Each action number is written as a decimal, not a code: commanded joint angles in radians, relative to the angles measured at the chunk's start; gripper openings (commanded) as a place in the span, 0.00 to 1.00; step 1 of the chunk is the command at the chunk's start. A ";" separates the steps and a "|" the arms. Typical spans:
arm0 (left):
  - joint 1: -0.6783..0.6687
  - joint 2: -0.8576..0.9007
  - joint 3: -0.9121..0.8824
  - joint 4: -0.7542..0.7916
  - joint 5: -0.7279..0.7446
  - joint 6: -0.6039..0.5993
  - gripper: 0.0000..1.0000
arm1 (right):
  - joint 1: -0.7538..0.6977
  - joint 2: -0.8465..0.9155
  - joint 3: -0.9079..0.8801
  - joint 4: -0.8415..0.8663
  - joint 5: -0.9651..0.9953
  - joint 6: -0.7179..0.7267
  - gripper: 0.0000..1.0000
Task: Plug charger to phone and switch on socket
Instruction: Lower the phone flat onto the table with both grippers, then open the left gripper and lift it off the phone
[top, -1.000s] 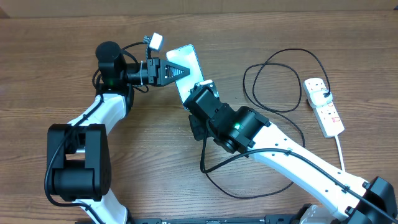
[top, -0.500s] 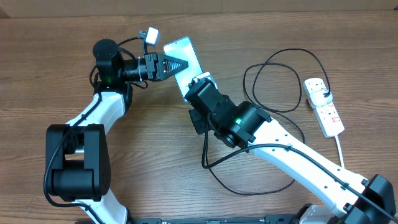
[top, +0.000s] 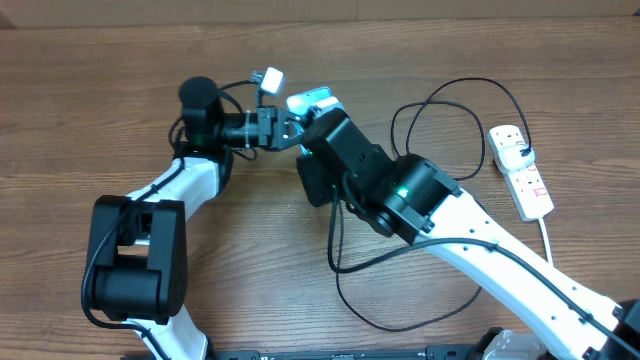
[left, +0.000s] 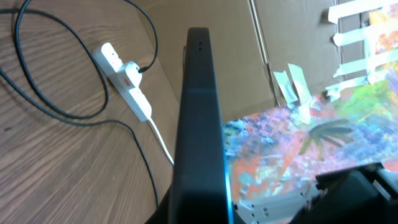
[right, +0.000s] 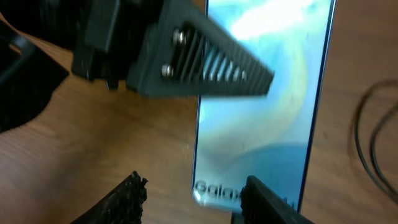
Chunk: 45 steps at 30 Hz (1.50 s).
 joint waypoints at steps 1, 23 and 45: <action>-0.018 -0.003 0.000 0.010 -0.112 0.016 0.04 | -0.003 -0.026 0.008 -0.078 -0.005 0.096 0.50; -0.029 0.007 0.246 -1.314 -0.682 1.142 0.04 | -0.068 -0.103 0.000 -0.221 0.021 0.144 0.55; 0.119 0.295 0.249 -1.321 -0.531 1.256 0.21 | -0.068 -0.103 0.000 -0.227 0.022 0.144 0.56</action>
